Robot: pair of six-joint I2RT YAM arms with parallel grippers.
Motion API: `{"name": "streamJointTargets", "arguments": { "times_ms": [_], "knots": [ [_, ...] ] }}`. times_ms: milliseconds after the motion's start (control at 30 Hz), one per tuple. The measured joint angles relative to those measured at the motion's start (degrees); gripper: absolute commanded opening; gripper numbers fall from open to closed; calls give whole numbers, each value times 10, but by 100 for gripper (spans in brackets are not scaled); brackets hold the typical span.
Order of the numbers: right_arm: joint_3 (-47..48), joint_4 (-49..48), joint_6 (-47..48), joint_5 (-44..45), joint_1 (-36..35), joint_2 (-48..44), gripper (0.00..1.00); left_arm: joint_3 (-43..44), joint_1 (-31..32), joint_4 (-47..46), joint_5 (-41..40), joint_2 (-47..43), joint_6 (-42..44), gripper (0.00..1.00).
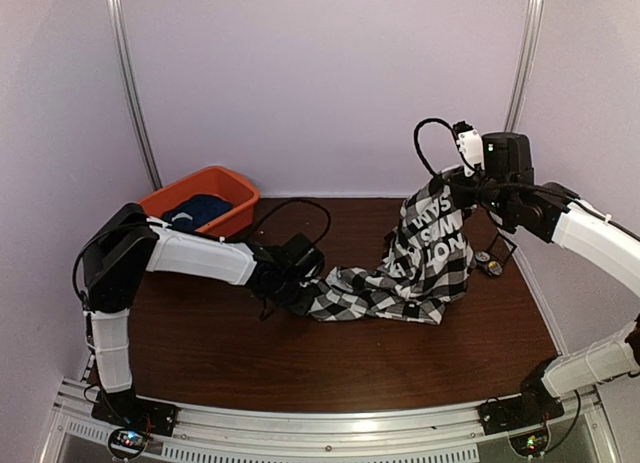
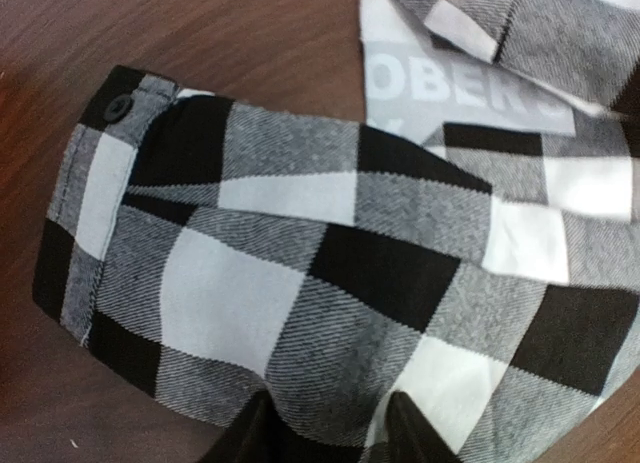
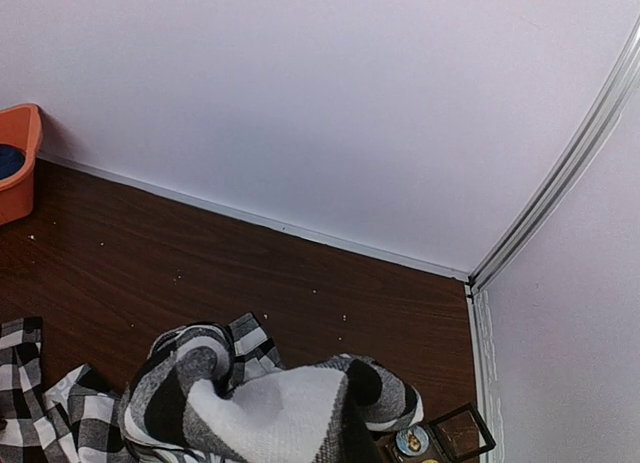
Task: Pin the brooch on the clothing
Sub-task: Place the crumpled clothing at the center of the board.
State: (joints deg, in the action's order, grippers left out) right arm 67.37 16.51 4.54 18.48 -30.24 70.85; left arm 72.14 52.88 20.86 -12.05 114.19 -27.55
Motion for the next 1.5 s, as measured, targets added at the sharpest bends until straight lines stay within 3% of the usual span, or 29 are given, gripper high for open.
{"name": "streamJointTargets", "arguments": {
  "times_ms": [100, 300, 533, 633, 767, 833, 900, 1133, 1300, 1500],
  "knots": [
    [0, 2, 1, 6, 0, 0, 4, 39, 0, 24, -20, 26, 3, 10],
    [6, 10, 1, 18, 0, 14, 5, 164, -17, 81, -84, 108, 11, 12],
    [7, 48, -2, 28, 0, 37, 4, 337, -114, 130, -133, 215, 33, 12],
    [0, 57, -13, 23, 0, 38, 4, 453, -154, 156, -142, 283, 49, 27],
    [-14, 74, -31, 8, 0, 46, 8, 541, -179, 167, -141, 333, 70, 77],
    [-19, 80, -42, -1, 0, 58, 13, 541, -179, 166, -129, 329, 72, 91],
    [-22, 89, -51, -8, 0, 76, 17, 525, -175, 158, -112, 315, 73, 97],
    [-20, 112, -64, -4, 3, 147, 35, 369, -141, 130, -78, 150, 75, 98],
    [16, 121, -66, 3, 24, 188, 53, 265, -61, 71, -77, 22, 104, 98],
    [44, 122, -70, 8, 44, 189, 68, 130, 44, 0, -22, 1, 134, 96]
  ]
}}
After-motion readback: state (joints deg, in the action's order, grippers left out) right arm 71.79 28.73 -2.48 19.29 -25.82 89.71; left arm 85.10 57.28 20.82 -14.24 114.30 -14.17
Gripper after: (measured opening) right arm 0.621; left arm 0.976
